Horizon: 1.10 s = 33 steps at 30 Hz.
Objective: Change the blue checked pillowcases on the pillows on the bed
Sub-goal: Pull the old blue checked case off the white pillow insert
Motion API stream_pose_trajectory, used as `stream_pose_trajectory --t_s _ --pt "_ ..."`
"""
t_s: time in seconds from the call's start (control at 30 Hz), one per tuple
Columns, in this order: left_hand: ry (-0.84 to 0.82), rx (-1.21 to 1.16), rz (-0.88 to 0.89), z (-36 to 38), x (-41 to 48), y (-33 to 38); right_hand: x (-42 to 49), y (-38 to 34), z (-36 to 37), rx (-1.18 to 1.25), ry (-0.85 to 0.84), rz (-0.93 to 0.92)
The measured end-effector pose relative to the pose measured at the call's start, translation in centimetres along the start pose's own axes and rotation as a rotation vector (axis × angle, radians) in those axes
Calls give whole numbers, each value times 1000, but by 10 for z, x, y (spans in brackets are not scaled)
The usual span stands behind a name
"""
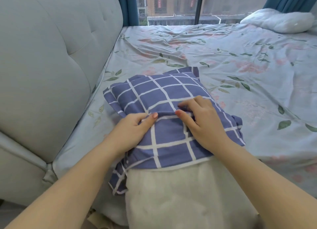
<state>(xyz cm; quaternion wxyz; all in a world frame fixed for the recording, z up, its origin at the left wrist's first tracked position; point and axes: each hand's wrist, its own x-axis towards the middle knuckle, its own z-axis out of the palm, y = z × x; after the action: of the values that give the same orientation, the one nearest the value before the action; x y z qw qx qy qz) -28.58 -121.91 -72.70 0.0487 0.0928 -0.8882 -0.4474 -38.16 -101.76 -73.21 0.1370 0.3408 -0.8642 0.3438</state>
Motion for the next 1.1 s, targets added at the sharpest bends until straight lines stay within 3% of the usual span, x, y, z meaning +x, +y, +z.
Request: stream_pose_trajectory --t_s 0.1,0.23,0.3,0.43,0.57,0.7,0.8,1.1 --pt "-73 52 24 0 -7 -6 3 0 3 47 -18 5" --pt "102 81 49 -8 -4 -15 2 -5 6 66 -20 -15" --pt "165 82 49 -11 0 -13 -2 -11 6 68 41 -80" --pt "140 -77 67 -11 4 -8 -22 -39 -3 149 188 -284" --pt "128 -261 -39 -8 2 -2 -54 -72 6 264 -68 -591" --pt "117 -368 -163 -7 5 2 -81 -74 39 48 -295 -782" --pt "113 -442 -197 -10 8 3 -80 -61 55 -98 -236 -805" --pt "118 -489 -206 -15 16 -4 -64 -57 82 -235 33 -833"
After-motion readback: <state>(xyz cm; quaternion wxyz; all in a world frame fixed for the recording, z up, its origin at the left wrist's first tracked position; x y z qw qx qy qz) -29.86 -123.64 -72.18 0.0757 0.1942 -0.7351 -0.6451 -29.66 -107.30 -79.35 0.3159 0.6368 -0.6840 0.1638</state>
